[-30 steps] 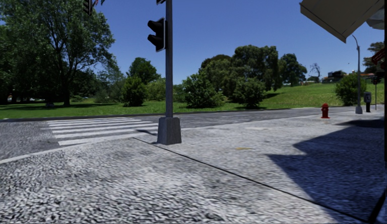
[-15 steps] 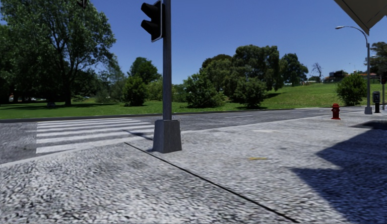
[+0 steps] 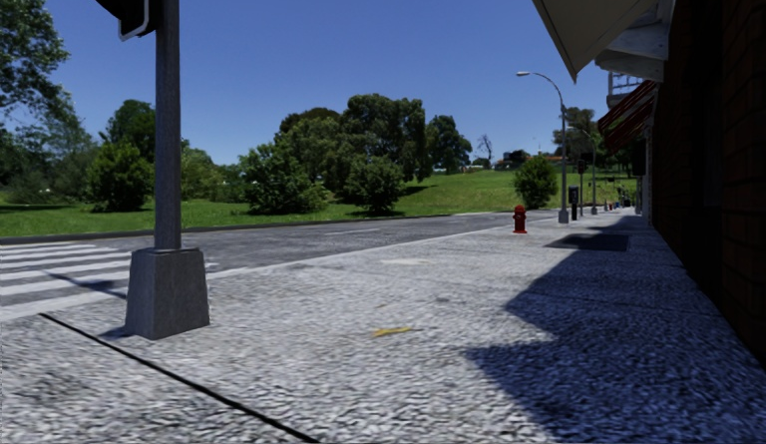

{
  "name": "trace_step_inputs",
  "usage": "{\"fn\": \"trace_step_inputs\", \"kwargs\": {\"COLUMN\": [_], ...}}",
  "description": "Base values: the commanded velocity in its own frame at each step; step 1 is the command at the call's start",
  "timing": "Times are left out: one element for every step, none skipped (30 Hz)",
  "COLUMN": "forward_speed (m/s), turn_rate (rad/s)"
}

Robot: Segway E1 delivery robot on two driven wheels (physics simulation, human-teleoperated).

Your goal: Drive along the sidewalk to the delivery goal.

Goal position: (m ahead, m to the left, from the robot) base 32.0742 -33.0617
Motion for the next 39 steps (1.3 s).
{"fn": "trace_step_inputs", "kwargs": {"forward_speed": [0.99, 0.99, 0.99, 0.99, 0.99, 0.99, 0.99, 0.99, 0.99, 0.99, 0.99, 0.99, 0.99, 0.99, 0.99, 0.99, 0.99, 0.99, 0.99, 0.99, 0.99, 0.99, 0.99, 0.99, 0.99, 0.99, 0.99, 0.99, 0.99, 0.98, 0.98, 0.98, 0.98, 0.98, 0.98, 0.98, 0.98, 0.98, 0.98], "turn_rate": [0.00, 0.00, 0.00, 0.00, 0.00, 0.00, 0.00, 0.00, 0.00, 0.00, 0.00, -0.08, -0.08, -0.24, -0.37, -0.52, -0.52, -0.63, -0.73, -0.79, -0.82, -0.83, -0.83, -0.83, -0.84, -0.84, -0.73, -0.73, 0.00, 0.00, 0.00, 0.00, 0.00, 0.00, 0.00, 0.00, 0.00, 0.00, 0.00]}}
